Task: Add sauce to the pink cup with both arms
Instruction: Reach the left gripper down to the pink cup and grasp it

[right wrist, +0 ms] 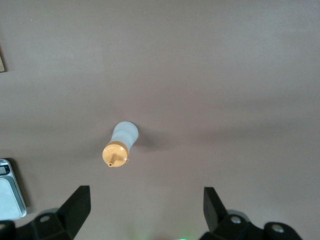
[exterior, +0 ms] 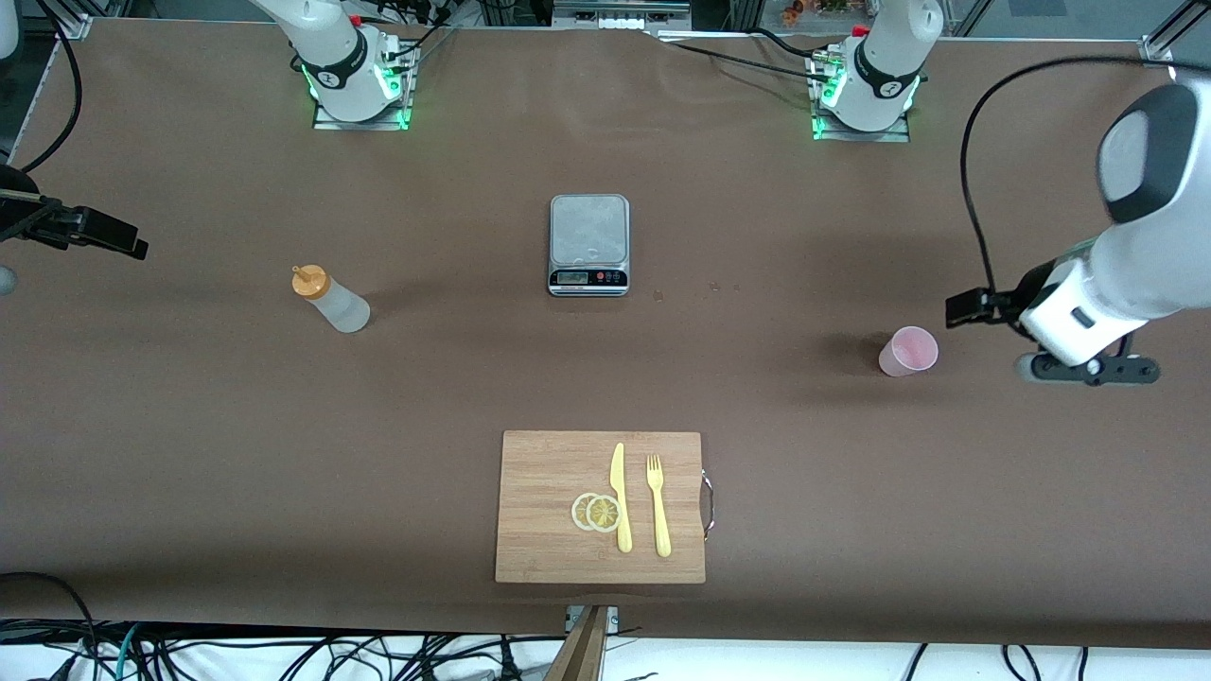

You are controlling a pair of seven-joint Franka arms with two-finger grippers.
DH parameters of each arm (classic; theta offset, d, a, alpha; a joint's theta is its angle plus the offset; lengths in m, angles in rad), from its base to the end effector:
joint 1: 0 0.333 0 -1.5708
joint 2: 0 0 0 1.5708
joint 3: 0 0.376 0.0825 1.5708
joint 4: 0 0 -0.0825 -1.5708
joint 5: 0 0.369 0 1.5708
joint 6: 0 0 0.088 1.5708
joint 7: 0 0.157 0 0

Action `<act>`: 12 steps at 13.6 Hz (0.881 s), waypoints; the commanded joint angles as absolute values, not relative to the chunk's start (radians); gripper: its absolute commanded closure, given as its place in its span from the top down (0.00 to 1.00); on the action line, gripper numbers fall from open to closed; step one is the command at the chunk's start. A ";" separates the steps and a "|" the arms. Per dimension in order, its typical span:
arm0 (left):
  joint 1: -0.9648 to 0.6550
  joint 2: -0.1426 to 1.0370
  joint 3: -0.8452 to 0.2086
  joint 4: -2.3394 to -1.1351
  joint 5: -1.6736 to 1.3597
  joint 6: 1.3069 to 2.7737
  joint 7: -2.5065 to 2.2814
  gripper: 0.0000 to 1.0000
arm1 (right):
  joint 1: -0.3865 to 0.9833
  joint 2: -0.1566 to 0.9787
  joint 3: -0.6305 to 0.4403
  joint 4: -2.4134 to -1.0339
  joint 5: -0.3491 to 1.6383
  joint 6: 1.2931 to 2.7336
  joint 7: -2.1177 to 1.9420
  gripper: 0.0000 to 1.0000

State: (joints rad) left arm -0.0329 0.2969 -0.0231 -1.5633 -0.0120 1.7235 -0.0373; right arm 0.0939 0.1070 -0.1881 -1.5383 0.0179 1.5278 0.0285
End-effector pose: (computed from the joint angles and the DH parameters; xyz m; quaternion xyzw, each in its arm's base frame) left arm 0.6309 -0.0355 0.4747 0.9976 -0.0077 -0.0686 0.0061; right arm 0.5631 -0.0446 0.5876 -0.9964 0.0614 0.0578 0.0009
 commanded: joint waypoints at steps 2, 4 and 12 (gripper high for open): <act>0.005 0.304 -0.003 -1.745 0.008 1.948 0.118 1.00 | 0.095 0.094 -0.186 -1.551 0.014 1.537 0.021 1.00; 0.006 0.327 0.027 -1.807 0.008 2.035 0.155 0.99 | 0.095 0.094 -0.186 -1.551 0.014 1.536 0.021 1.00; 0.009 0.371 0.052 -1.988 -0.009 2.272 0.176 0.91 | 0.094 0.094 -0.187 -1.551 0.015 1.536 0.023 1.00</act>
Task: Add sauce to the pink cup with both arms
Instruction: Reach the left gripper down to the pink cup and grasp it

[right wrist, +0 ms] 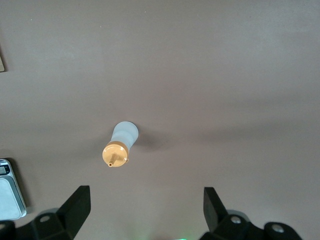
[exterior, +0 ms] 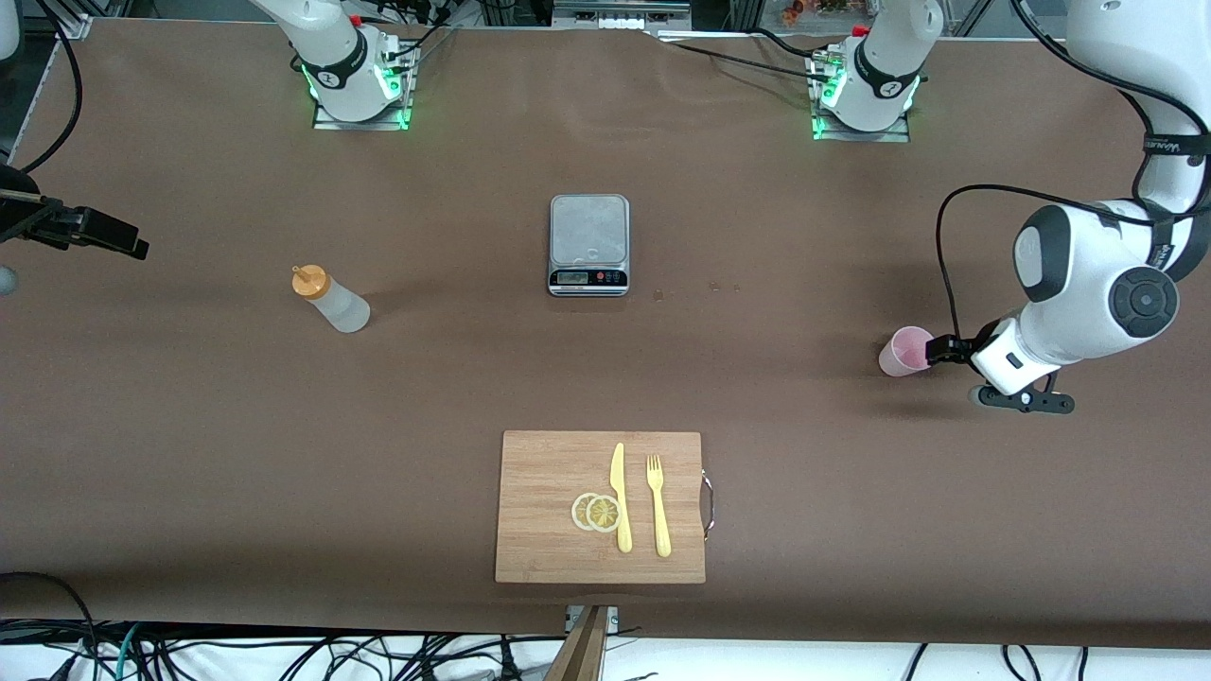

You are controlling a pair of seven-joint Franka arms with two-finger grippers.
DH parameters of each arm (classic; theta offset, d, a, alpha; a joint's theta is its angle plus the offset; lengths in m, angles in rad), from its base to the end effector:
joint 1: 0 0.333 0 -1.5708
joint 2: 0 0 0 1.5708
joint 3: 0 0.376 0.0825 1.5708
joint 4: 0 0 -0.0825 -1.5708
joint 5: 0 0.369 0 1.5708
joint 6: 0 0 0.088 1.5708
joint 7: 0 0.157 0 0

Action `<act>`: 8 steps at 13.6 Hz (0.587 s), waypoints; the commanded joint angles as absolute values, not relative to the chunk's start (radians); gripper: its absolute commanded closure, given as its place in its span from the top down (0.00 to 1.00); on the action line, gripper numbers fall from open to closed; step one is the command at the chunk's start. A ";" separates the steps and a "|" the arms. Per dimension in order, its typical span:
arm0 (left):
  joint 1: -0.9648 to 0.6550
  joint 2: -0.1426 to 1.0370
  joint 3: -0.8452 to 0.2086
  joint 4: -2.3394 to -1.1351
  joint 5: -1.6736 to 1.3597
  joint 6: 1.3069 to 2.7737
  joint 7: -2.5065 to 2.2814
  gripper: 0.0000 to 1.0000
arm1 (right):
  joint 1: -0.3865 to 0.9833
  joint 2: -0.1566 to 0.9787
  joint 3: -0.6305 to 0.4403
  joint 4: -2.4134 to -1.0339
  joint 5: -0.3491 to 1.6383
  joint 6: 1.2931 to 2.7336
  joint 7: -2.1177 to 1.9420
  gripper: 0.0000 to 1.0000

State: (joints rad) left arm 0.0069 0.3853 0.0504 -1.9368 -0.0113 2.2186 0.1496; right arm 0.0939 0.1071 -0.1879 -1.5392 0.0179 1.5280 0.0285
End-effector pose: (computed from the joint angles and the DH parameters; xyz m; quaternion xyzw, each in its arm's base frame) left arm 0.6142 0.0329 0.2939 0.9977 -0.0438 -0.0517 0.0001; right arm 0.5631 -0.0445 0.5871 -0.9964 0.0613 0.0582 0.0009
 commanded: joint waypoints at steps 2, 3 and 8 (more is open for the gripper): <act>0.009 0.373 0.054 -2.008 -0.037 2.279 0.176 0.89 | 0.094 0.094 -0.187 -1.551 0.015 1.534 0.023 1.00; 0.009 0.374 0.054 -2.022 -0.040 2.292 0.176 0.87 | 0.094 0.094 -0.187 -1.551 0.015 1.535 0.023 1.00; 0.011 0.380 0.054 -2.048 -0.060 2.321 0.176 0.64 | 0.095 0.094 -0.186 -1.551 0.015 1.535 0.023 1.00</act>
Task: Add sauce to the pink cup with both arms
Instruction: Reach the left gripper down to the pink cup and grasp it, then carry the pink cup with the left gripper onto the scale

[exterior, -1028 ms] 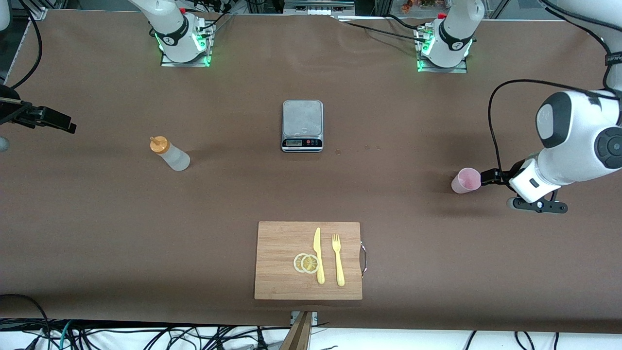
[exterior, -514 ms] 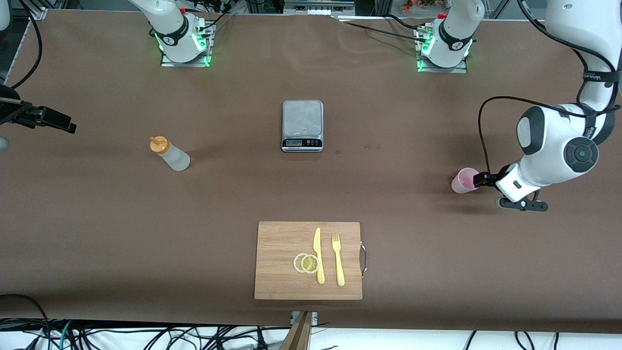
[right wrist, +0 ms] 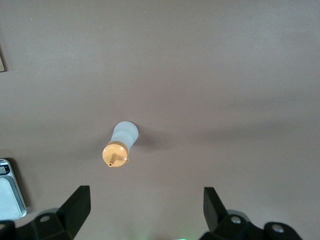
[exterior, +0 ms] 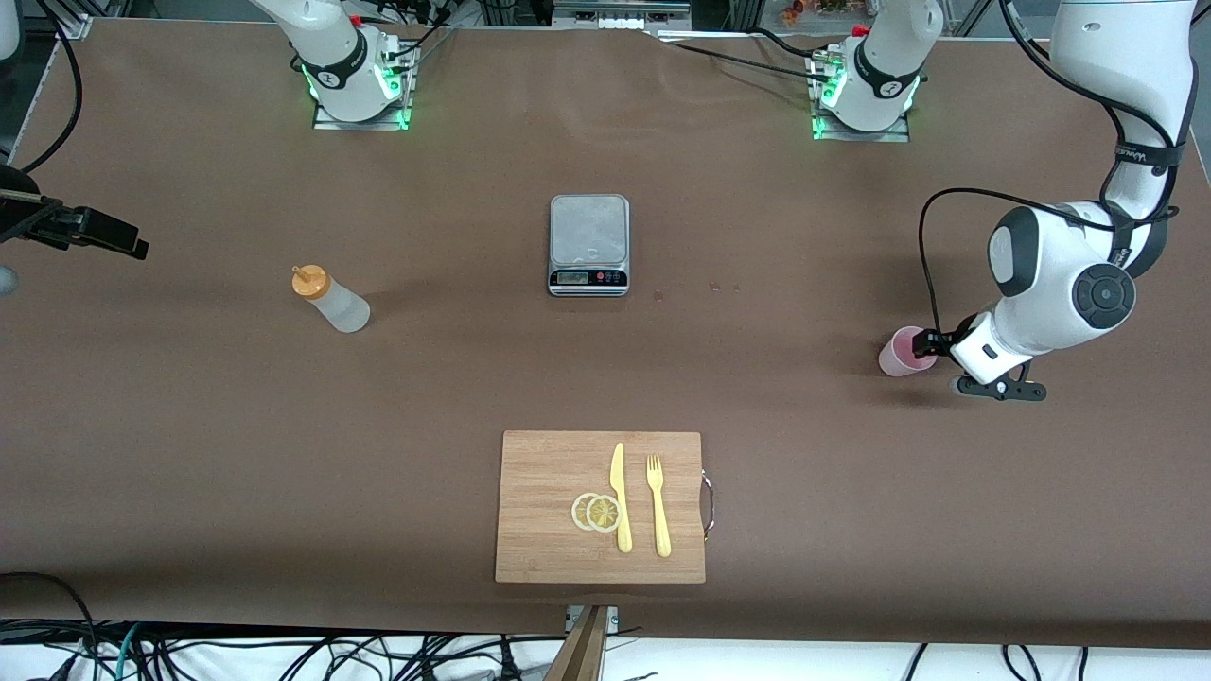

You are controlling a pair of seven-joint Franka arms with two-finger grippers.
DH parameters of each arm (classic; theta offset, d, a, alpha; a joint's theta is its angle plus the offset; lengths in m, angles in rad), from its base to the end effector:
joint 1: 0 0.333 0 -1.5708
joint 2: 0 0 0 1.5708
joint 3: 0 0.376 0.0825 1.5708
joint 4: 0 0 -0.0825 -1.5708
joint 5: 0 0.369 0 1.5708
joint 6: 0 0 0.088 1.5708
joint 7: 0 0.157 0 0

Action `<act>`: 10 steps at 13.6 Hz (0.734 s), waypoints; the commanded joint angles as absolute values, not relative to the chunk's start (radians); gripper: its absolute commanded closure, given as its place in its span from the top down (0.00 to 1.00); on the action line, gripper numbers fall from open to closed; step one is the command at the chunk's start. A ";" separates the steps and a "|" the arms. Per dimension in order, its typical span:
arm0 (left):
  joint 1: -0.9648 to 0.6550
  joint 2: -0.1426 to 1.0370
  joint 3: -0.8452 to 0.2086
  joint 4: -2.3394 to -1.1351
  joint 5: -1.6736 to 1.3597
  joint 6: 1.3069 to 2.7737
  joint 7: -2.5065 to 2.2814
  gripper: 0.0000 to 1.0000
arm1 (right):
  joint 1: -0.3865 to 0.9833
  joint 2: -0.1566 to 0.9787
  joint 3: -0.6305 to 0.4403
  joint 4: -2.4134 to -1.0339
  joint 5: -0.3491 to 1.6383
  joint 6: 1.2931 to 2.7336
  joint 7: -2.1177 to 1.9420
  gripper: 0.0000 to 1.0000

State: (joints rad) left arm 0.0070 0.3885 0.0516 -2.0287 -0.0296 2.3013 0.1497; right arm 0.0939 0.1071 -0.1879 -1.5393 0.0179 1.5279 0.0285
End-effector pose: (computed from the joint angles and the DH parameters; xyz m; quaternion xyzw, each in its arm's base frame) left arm 0.5935 0.0322 0.2622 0.9977 -0.0363 -0.0572 0.0066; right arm 0.5630 -0.0445 0.5871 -0.9964 0.0613 0.0583 0.0009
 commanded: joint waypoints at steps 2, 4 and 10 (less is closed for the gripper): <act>0.009 0.380 0.054 -2.048 -0.060 2.319 0.176 0.39 | 0.095 0.094 -0.186 -1.551 0.015 1.534 0.023 1.00; 0.009 0.385 0.054 -2.046 -0.078 2.319 0.176 0.12 | 0.095 0.094 -0.186 -1.551 0.015 1.534 0.023 1.00; -0.017 0.371 0.040 -1.978 -0.087 2.249 0.166 0.00 | 0.095 0.095 -0.186 -1.551 0.015 1.534 0.023 1.00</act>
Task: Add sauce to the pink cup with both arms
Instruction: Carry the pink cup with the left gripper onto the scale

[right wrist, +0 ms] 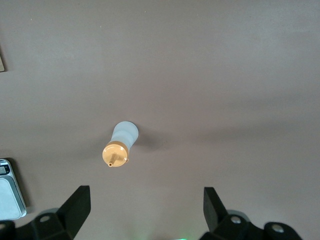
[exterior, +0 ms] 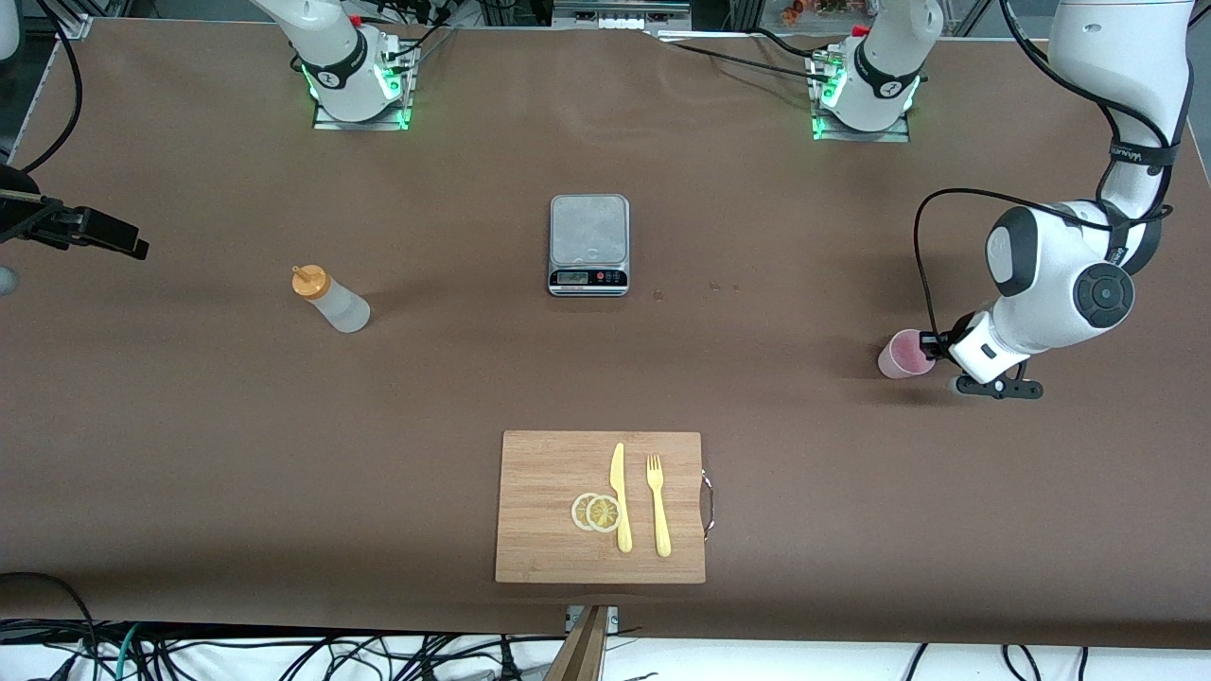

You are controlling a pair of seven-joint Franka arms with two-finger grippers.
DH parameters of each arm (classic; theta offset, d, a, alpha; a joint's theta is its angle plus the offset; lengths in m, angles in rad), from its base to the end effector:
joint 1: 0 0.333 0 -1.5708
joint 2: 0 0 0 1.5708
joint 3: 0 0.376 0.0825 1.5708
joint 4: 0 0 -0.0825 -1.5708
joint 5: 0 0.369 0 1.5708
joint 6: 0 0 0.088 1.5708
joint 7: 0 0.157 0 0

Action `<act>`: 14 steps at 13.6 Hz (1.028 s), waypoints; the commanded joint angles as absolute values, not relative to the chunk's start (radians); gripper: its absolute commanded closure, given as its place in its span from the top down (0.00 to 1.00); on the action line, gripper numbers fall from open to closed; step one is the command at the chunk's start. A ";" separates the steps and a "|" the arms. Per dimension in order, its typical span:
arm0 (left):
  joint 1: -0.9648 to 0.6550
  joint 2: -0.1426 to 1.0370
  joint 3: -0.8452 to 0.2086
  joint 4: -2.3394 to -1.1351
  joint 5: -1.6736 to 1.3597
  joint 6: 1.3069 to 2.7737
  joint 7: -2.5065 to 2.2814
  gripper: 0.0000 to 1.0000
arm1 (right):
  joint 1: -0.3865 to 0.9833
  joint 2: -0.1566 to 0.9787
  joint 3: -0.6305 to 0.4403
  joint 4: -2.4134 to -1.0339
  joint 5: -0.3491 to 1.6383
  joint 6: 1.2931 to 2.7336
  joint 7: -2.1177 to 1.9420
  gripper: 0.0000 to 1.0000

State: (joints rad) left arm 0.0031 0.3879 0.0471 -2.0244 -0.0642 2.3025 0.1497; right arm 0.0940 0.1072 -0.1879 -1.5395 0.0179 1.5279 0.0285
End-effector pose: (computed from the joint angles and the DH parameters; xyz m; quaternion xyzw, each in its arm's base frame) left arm 0.5958 0.0253 0.2642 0.9980 -0.0282 -0.0528 0.0191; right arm 0.5631 -0.0444 0.5869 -0.9964 0.0613 0.0584 0.0009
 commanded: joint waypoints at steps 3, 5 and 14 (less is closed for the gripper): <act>-0.051 0.342 -0.058 -1.870 -0.097 2.106 0.059 0.00 | 0.095 0.095 -0.186 -1.551 0.015 1.532 0.023 1.00; -0.057 0.328 -0.182 -1.852 -0.098 2.085 -0.090 0.00 | 0.094 0.094 -0.186 -1.551 0.015 1.532 0.023 1.00; -0.311 0.342 -0.423 -1.879 -0.089 2.114 -0.665 0.00 | 0.095 0.094 -0.186 -1.551 0.015 1.531 0.023 1.00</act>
